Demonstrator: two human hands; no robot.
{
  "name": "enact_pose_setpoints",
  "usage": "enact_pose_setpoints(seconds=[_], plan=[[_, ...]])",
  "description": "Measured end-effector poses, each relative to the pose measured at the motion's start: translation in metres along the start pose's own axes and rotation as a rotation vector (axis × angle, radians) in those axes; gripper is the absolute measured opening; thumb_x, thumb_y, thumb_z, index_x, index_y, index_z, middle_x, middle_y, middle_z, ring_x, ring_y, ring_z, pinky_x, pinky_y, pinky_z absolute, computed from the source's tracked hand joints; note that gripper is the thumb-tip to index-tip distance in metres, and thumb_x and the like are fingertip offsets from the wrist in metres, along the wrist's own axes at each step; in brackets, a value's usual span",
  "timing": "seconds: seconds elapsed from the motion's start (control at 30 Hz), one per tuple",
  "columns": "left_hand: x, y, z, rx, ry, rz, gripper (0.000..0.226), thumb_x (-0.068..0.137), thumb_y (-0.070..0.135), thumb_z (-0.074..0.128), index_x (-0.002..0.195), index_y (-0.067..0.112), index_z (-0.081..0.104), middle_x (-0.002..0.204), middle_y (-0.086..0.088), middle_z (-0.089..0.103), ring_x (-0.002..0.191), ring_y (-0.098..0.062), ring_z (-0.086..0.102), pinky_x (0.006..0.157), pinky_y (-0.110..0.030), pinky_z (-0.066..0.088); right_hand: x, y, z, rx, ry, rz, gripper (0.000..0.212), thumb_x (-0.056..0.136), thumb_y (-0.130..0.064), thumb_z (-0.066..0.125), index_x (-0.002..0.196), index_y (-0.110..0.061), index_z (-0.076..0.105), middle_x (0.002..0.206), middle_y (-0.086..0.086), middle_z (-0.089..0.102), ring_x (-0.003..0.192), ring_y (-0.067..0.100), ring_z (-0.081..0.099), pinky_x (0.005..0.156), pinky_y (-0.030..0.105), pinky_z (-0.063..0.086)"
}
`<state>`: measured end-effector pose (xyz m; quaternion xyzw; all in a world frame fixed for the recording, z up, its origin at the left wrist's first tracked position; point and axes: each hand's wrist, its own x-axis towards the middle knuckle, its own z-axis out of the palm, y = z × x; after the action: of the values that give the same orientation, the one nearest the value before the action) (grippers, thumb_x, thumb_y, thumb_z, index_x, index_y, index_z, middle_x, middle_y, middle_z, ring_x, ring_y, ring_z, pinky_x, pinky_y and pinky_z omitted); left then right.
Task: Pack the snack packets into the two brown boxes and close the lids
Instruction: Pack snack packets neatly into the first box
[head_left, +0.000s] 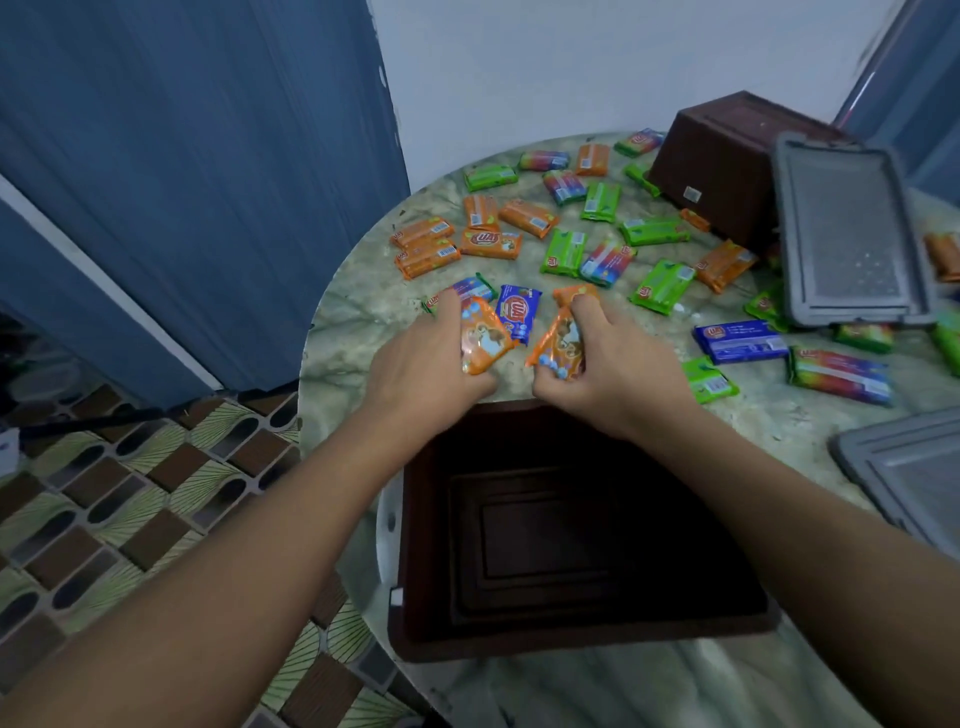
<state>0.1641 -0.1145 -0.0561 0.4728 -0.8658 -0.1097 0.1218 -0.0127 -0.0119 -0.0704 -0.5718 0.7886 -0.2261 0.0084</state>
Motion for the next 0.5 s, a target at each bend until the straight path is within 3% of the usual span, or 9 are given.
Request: enact_pose_setpoints(seconds=[0.1, 0.17, 0.33, 0.5], plan=[[-0.048, 0.007, -0.002, -0.080, -0.056, 0.006, 0.059, 0.067, 0.046, 0.075, 0.108, 0.027, 0.037, 0.099, 0.002, 0.061, 0.090, -0.030, 0.062, 0.067, -0.039, 0.047, -0.043, 0.003, 0.000, 0.050, 0.010, -0.041, 0.066, 0.071, -0.058, 0.069, 0.121, -0.021, 0.046, 0.094, -0.003, 0.056, 0.085, 0.034, 0.066, 0.061, 0.034, 0.040], [-0.078, 0.009, 0.005, -0.069, -0.124, 0.064, 0.062, 0.066, 0.049, 0.075, 0.111, 0.028, 0.038, 0.104, 0.004, 0.059, 0.095, -0.028, 0.062, 0.070, -0.037, 0.047, -0.064, 0.011, 0.005, 0.080, -0.082, -0.089, 0.065, 0.068, -0.053, 0.076, 0.114, -0.019, 0.046, 0.087, -0.008, 0.050, 0.081, 0.030, 0.067, 0.060, 0.031, 0.038], [-0.094, 0.015, 0.045, 0.148, -0.370, 0.202, 0.070, 0.071, 0.050, 0.074, 0.122, 0.029, 0.032, 0.108, 0.002, 0.051, 0.100, -0.025, 0.060, 0.069, -0.035, 0.041, -0.077, 0.033, 0.029, -0.070, -0.427, -0.189, 0.068, 0.065, -0.053, 0.077, 0.114, -0.025, 0.039, 0.106, -0.002, 0.054, 0.096, 0.027, 0.061, 0.068, 0.039, 0.051], [-0.087, 0.008, 0.078, 0.297, -0.429, 0.247, 0.074, 0.079, 0.043, 0.076, 0.138, 0.027, 0.034, 0.124, -0.004, 0.049, 0.116, -0.028, 0.050, 0.090, -0.042, 0.043, -0.078, 0.042, 0.046, -0.256, -0.464, -0.254, 0.070, 0.078, -0.048, 0.077, 0.134, -0.022, 0.043, 0.124, 0.004, 0.053, 0.115, 0.028, 0.050, 0.086, 0.040, 0.047]])
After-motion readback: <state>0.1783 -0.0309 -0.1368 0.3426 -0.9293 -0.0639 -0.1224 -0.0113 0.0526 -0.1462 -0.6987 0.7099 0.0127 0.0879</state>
